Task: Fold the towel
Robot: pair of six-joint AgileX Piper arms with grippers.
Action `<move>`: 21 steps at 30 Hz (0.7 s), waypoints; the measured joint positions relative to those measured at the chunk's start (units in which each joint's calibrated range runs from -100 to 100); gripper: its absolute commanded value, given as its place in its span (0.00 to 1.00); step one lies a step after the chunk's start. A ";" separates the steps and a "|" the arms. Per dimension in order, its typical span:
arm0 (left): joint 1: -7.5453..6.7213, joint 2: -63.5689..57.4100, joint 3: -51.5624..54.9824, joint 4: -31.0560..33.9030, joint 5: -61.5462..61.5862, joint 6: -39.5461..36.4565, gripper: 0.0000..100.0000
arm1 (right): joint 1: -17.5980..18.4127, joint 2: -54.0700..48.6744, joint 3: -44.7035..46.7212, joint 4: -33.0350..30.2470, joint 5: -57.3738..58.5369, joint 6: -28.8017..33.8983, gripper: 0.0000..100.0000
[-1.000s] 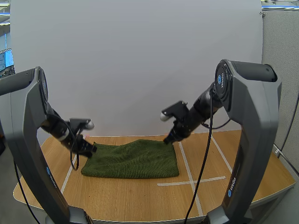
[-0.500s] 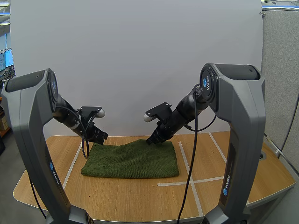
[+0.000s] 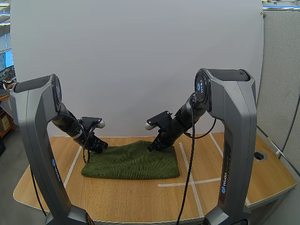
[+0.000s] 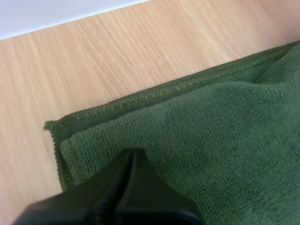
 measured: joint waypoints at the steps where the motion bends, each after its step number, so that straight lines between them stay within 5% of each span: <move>1: 0.00 0.50 0.00 0.00 -0.46 0.10 0.00 | 0.00 0.29 0.00 0.00 -0.08 0.00 0.00; 21: 2.84 1.05 -0.41 -1.56 5.15 0.39 0.00 | -3.09 0.73 -0.58 -4.01 3.20 1.28 0.00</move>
